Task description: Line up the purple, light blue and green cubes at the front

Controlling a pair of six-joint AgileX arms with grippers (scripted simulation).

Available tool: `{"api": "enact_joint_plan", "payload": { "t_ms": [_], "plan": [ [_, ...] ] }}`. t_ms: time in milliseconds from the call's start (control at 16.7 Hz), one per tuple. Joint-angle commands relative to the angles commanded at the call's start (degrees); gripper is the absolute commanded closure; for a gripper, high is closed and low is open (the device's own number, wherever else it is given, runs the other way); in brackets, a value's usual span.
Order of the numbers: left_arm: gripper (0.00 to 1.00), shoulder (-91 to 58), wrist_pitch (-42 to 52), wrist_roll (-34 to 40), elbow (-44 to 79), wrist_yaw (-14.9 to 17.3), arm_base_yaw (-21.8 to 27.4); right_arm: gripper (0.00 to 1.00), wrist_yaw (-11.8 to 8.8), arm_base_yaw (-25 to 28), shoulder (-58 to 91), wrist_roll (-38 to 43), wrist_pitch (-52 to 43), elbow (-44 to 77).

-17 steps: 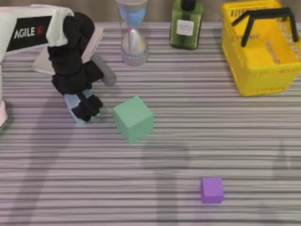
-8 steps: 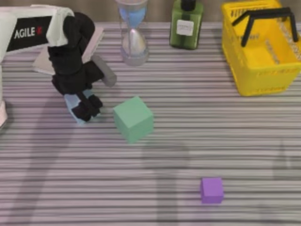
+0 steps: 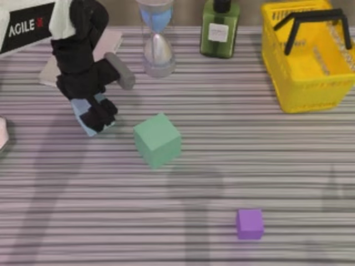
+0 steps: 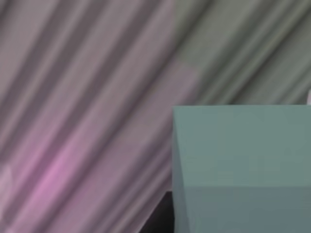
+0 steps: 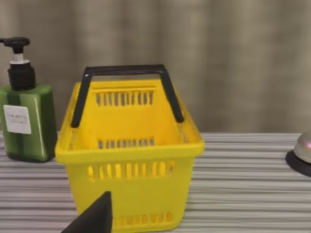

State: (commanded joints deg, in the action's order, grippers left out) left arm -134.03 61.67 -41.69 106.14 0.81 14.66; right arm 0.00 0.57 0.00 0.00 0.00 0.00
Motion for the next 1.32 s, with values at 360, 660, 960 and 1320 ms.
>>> {"api": "enact_joint_plan", "payload": {
  "t_ms": [360, 660, 960, 1320],
  "plan": [
    [1.00, 2.4, 6.8, 0.2, 4.5, -0.1, -0.7, 0.00, 0.0, 0.0, 0.0, 0.0, 0.0, 0.0],
    [1.00, 3.1, 6.4, 0.1, 3.2, -0.1, 1.8, 0.00, 0.0, 0.0, 0.0, 0.0, 0.0, 0.0],
    [1.00, 8.7, 4.8, 1.2, -3.8, -0.2, 14.7, 0.00, 0.0, 0.0, 0.0, 0.0, 0.0, 0.0],
    [1.00, 16.5, 2.7, 2.8, -14.2, -0.3, 33.5, 0.00, 0.0, 0.0, 0.0, 0.0, 0.0, 0.0]
  ]
}}
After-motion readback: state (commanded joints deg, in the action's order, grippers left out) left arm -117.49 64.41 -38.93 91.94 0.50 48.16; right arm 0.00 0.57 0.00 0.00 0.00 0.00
